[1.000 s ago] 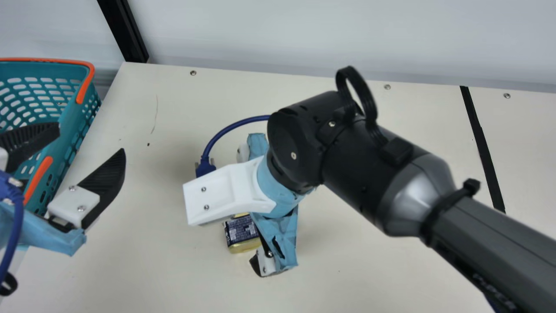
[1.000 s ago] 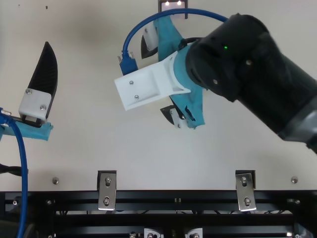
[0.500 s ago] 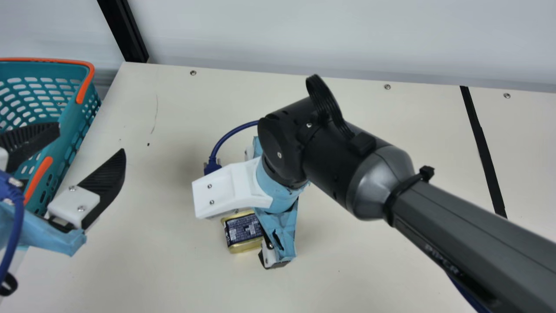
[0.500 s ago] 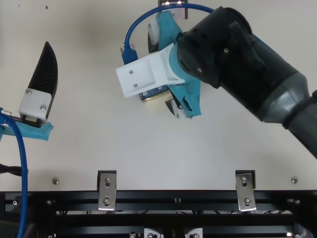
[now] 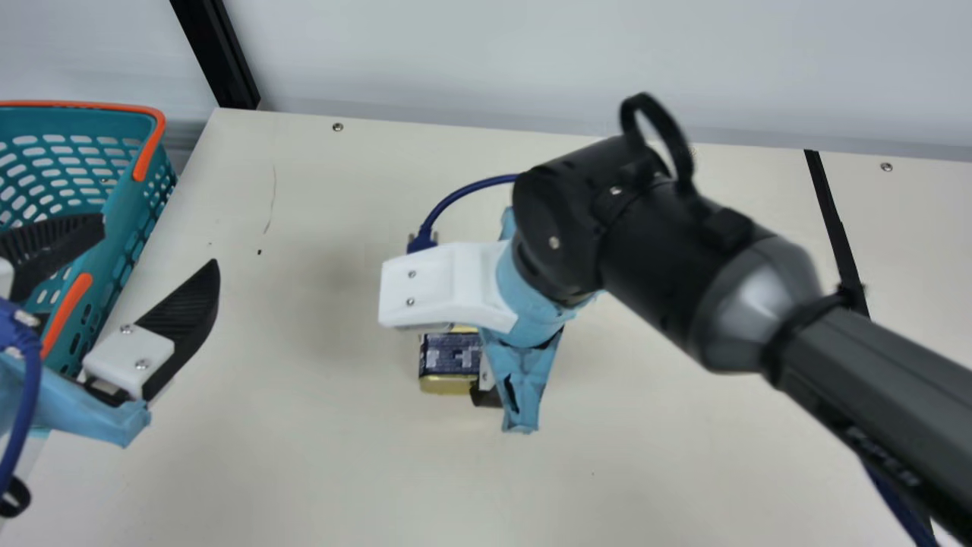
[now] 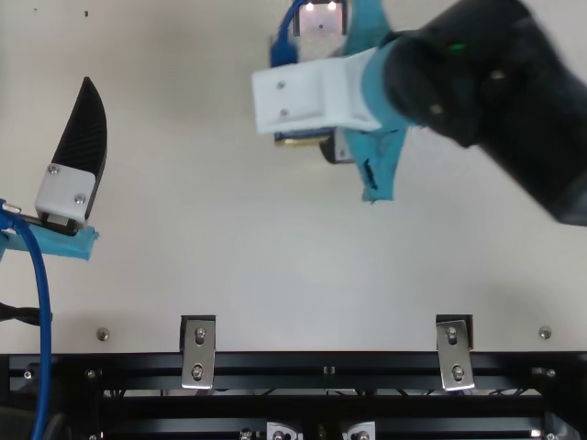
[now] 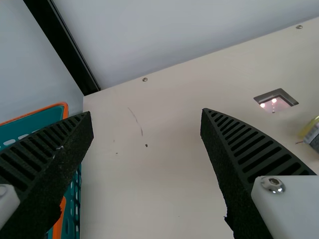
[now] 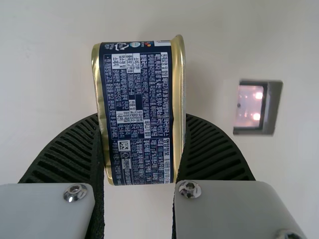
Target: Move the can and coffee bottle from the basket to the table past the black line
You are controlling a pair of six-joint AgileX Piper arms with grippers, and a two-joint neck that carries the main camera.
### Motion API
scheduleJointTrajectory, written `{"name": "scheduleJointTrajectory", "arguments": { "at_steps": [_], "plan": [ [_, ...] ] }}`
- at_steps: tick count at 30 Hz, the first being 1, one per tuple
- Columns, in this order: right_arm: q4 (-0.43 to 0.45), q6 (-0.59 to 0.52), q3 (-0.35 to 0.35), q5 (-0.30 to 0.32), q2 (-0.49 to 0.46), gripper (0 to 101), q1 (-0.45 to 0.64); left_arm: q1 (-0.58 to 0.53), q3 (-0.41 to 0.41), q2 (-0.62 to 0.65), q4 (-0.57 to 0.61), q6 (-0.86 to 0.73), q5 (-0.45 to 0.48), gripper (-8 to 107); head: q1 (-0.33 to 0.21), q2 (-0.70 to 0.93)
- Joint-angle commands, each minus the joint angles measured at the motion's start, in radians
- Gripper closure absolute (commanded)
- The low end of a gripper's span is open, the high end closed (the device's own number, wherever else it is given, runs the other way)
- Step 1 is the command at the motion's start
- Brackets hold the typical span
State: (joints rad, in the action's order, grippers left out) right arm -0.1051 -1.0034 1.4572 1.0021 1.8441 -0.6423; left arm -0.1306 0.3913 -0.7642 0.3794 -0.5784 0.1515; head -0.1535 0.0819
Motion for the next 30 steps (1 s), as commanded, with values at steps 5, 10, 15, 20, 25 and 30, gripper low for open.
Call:
{"name": "scheduleJointTrajectory", "arguments": {
  "at_steps": [5, 10, 15, 20, 25, 30],
  "plan": [
    [0.08, 0.14, -0.086, -0.054, -0.07, 101, 0.097, 0.0, 0.0, 0.0, 0.0, 0.0, 0.0, 9, 0.001, -0.047],
    [0.173, 0.282, -0.163, -0.076, -0.124, 101, 0.193, 0.0, 0.0, 0.0, 0.0, 0.0, 0.0, 9, 0.02, -0.142],
    [0.267, 0.418, -0.236, -0.077, -0.178, 101, 0.307, 0.0, 0.0, 0.0, 0.0, 0.0, 0.0, 9, 0.043, -0.262],
    [0.36, 0.54, -0.299, -0.073, -0.229, 101, 0.439, 0.0, 0.0, 0.0, 0.0, 0.0, 0.0, 9, 0.055, -0.389],
    [0.434, 0.636, -0.352, -0.067, -0.273, 101, 0.588, 0.0, 0.0, 0.0, 0.0, 0.0, 0.0, 9, 0.056, -0.519],
    [0.474, 0.687, -0.388, -0.073, -0.299, 101, 0.747, 0.0, 0.0, 0.0, 0.0, 0.0, 0.0, 9, 0.051, -0.63]
  ]
}}
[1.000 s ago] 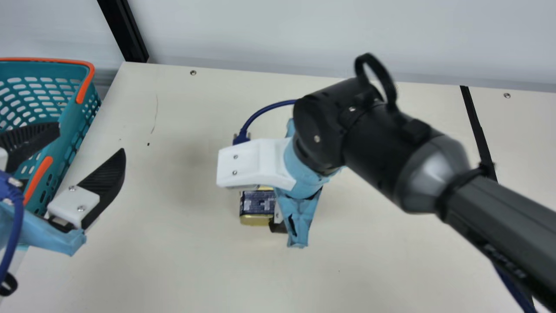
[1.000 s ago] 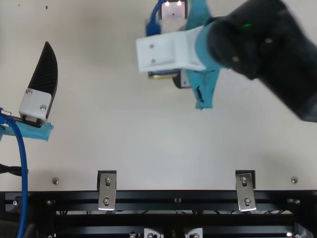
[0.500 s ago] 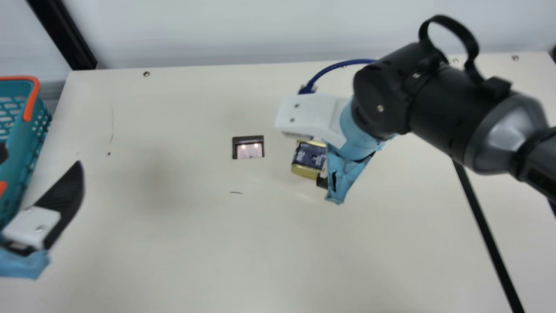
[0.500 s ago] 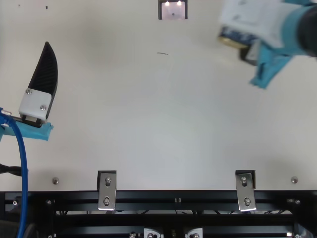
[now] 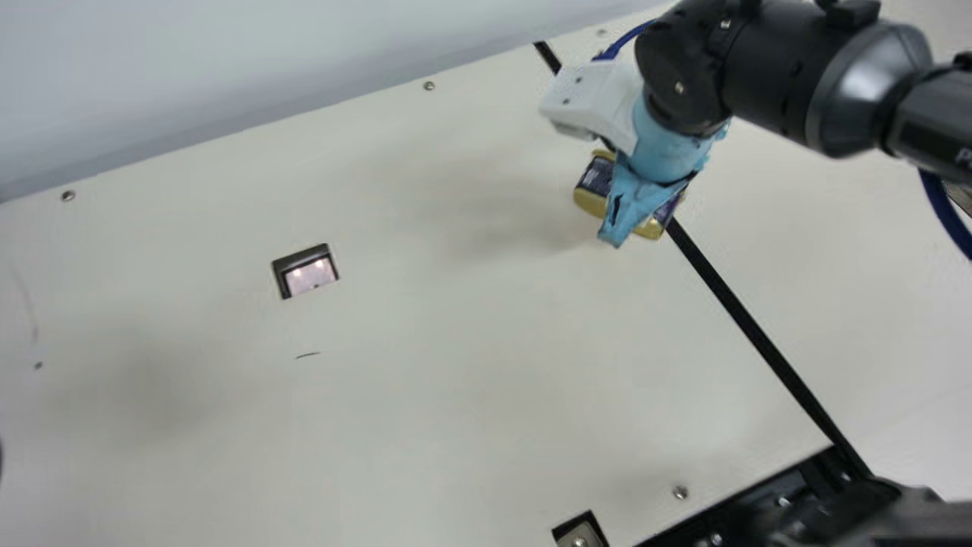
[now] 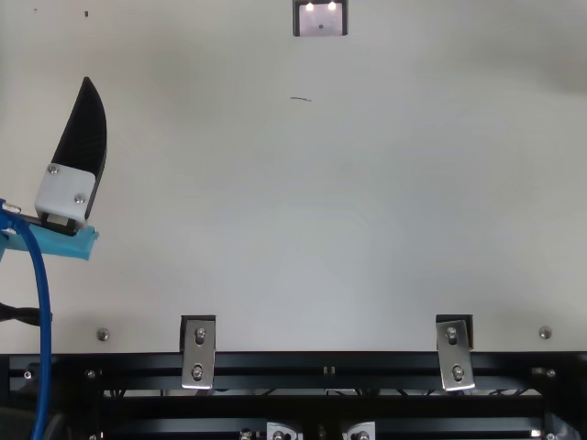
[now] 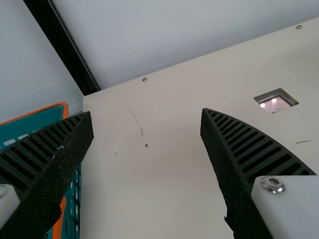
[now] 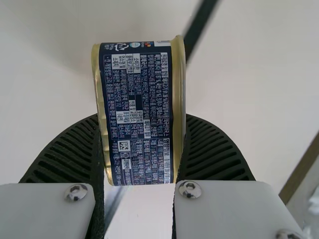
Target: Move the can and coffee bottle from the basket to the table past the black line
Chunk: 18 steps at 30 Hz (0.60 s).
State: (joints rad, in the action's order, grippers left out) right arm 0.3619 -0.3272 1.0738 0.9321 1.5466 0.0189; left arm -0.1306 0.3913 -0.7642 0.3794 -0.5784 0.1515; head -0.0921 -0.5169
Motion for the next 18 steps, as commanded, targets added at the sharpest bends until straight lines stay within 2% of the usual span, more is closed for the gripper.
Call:
{"name": "scheduleJointTrajectory", "arguments": {
  "at_steps": [1, 6, 13, 18],
  "plan": [
    [0.011, 0.016, -0.01, -0.006, -0.005, 101, 0.117, 0.0, 0.0, 0.0, 0.0, 0.0, 0.0, 9, -0.012, -0.05],
    [0.025, 0.025, -0.023, -0.021, -0.009, 101, 0.265, 0.0, 0.0, 0.0, 0.0, 0.0, 0.0, 9, -0.016, -0.125],
    [0.047, 0.04, -0.019, -0.036, 0.013, 101, 0.424, 0.0, 0.0, 0.0, 0.0, 0.0, 0.0, 9, -0.016, -0.125],
    [0.005, 0.042, -0.005, -0.029, 0.04, 101, 0.509, 0.0, 0.0, 0.0, 0.0, 0.0, 0.0, 9, -0.016, -0.125]
  ]
}}
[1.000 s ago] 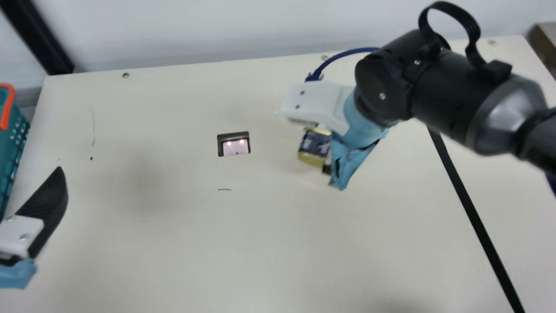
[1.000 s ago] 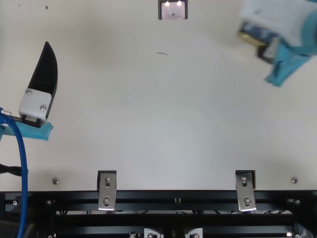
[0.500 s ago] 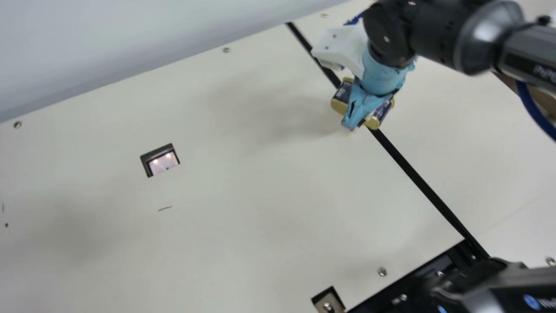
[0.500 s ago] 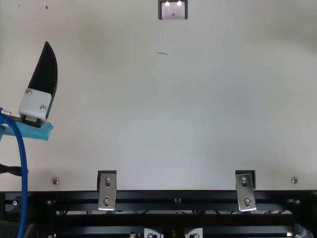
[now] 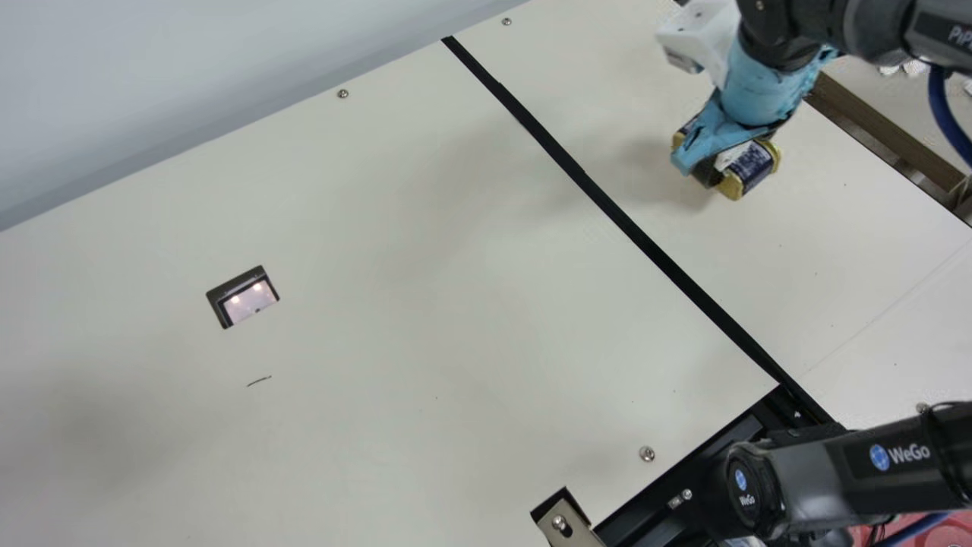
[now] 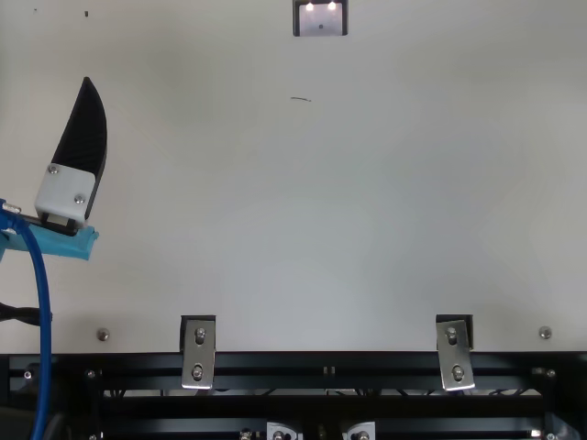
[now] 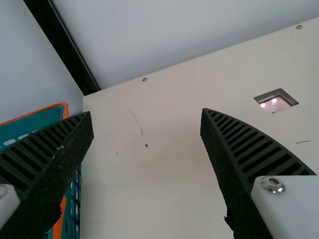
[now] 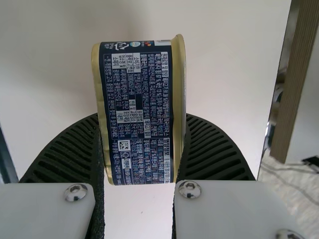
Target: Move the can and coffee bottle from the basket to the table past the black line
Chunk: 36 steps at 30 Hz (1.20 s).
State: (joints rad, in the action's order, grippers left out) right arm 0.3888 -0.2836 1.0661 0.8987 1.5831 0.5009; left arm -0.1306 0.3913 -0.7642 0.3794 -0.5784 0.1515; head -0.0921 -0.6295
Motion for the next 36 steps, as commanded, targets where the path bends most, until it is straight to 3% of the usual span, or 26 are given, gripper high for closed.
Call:
{"name": "scheduleJointTrajectory", "arguments": {
  "at_steps": [1, 20, 21, 22, 32, 36],
  "plan": [
    [-0.033, -0.004, 0.007, 0.006, 0.009, 101, 0.041, 0.0, 0.0, 0.0, 0.0, 0.0, 0.0, 9, -0.016, -0.012],
    [-0.209, -0.042, -0.038, -0.042, 0.032, 101, 0.201, 0.0, 0.0, 0.0, 0.0, 0.0, 0.0, 9, -0.016, -0.012],
    [-0.212, -0.044, -0.041, -0.046, 0.029, 95, 0.205, 0.0, 0.0, 0.0, 0.0, 0.0, 0.0, 9, -0.016, -0.012],
    [-0.208, -0.044, -0.045, -0.05, 0.023, 0, 0.207, 0.0, 0.0, 0.0, 0.0, 0.0, 0.0, 9, -0.016, -0.012],
    [-0.119, -0.013, -0.043, -0.091, -0.144, 0, 0.173, 0.0, 0.0, 0.0, 0.0, 0.0, 0.0, 9, -0.016, -0.012],
    [-0.148, -0.025, -0.031, -0.079, -0.234, 0, 0.139, 0.0, 0.0, 0.0, 0.0, 0.0, 0.0, 9, -0.016, -0.012]
  ]
}}
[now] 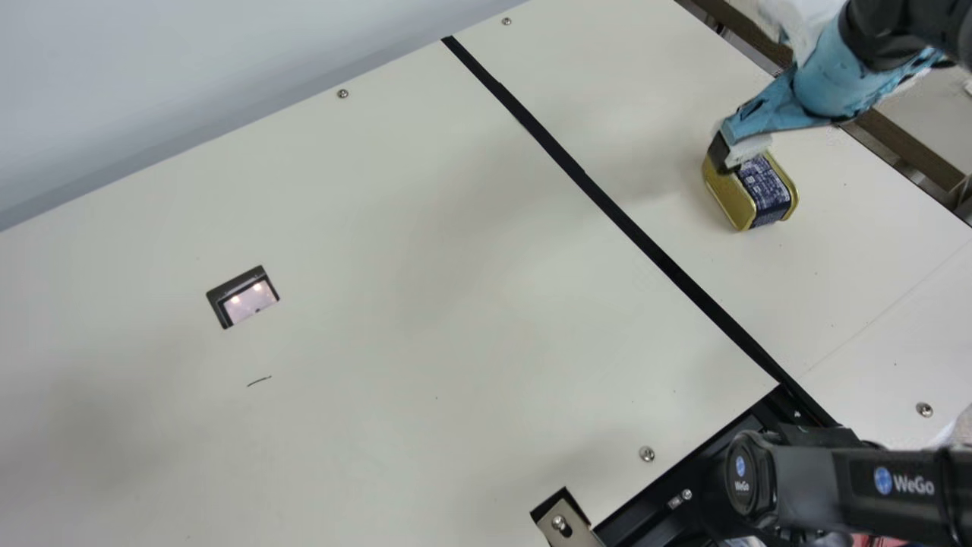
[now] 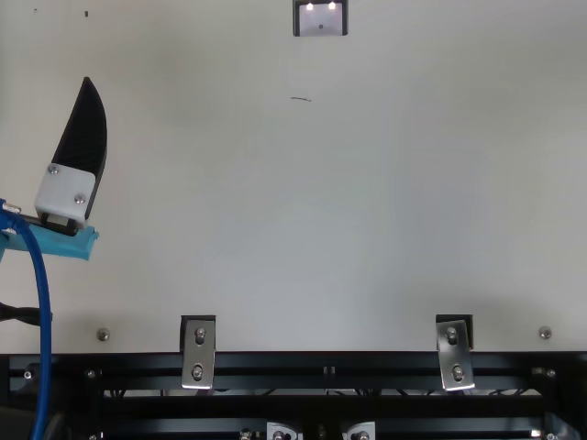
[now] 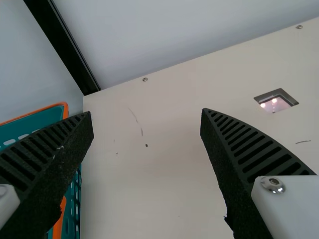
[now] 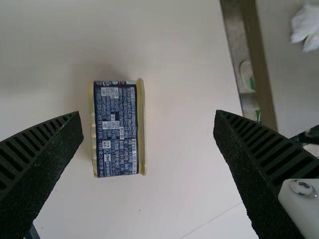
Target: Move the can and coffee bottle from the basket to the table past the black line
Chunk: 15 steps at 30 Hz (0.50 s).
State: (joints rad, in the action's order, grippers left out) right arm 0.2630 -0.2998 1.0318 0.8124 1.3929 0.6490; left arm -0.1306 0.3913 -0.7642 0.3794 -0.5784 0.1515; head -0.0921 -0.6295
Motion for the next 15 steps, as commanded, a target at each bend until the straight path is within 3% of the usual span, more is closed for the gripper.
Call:
{"name": "scheduleJointTrajectory", "arguments": {
  "at_steps": [1, 7, 15],
  "plan": [
    [-0.046, -0.019, 0.008, 0.019, -0.065, 0, -0.018, 0.0, 0.0, 0.0, 0.0, 0.0, 0.0, 9, -0.016, -0.012],
    [-0.256, -0.092, 0.035, 0.13, -0.177, 0, -0.054, 0.0, 0.0, 0.0, 0.0, 0.0, 0.0, 9, -0.016, -0.012],
    [-0.611, -0.186, 0.065, 0.368, -0.295, 0, -0.006, 0.0, 0.0, 0.0, 0.0, 0.0, 0.0, 9, -0.016, -0.012]
  ]
}}
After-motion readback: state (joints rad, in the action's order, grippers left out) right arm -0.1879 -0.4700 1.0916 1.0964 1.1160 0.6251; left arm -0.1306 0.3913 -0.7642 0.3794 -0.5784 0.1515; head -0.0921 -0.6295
